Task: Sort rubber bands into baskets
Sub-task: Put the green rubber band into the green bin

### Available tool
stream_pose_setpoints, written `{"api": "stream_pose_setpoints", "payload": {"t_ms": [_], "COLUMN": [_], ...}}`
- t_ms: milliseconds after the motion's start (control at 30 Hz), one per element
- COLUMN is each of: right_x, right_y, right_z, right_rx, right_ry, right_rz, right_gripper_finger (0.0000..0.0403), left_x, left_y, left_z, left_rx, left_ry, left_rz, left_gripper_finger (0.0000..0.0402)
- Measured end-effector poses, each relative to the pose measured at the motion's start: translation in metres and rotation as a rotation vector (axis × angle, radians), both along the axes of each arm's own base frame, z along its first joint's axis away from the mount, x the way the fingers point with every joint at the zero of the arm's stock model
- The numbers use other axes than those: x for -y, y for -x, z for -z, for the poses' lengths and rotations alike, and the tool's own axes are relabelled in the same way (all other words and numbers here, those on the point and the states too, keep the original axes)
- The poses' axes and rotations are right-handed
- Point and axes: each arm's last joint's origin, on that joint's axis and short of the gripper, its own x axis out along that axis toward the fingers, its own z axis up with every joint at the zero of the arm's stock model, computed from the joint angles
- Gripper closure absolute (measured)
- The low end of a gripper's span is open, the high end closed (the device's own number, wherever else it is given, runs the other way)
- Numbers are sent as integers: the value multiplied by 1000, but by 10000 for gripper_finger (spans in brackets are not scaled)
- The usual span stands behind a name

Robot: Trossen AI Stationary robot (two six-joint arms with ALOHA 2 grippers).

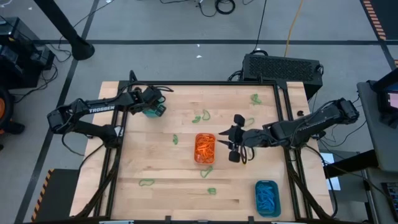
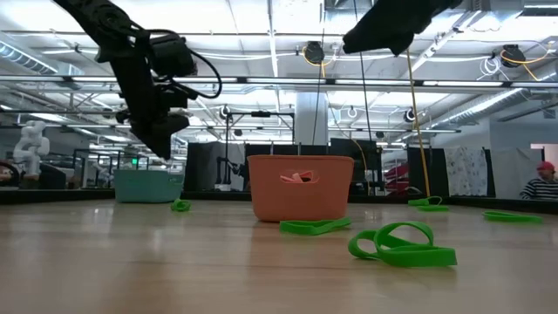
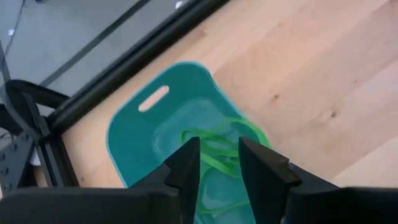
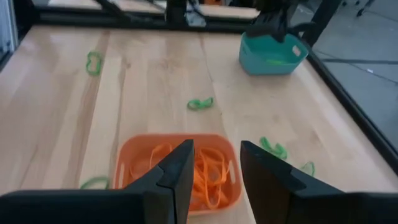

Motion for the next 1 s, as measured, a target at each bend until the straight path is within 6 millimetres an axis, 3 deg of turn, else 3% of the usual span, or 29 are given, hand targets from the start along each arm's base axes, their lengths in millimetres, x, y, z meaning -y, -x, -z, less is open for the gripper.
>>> {"api": "stream_pose_setpoints", "payload": {"t_ms": [200,433,733,1000], "right_x": [-1,0,11,19], "right_y": [2,2,-1,-8], "right_z": [2,2,2,11], "right_rx": [-35,-48,-61,-96], "right_ry": [38,95,137,137], "right_rz": [-22,-46,-29,9], "right_gripper_finger": [280,280,280,280], "left_x": [-3,1,14,32], "left_y": [-5,-42,-93,-123], "left_z": [-4,-18,25,54], "left_rx": [60,402,511,419], "left_ry": [-44,-32,140,62], "left_rz": [1,300,649,858], "left_gripper_finger": [276,276,276,276]}}
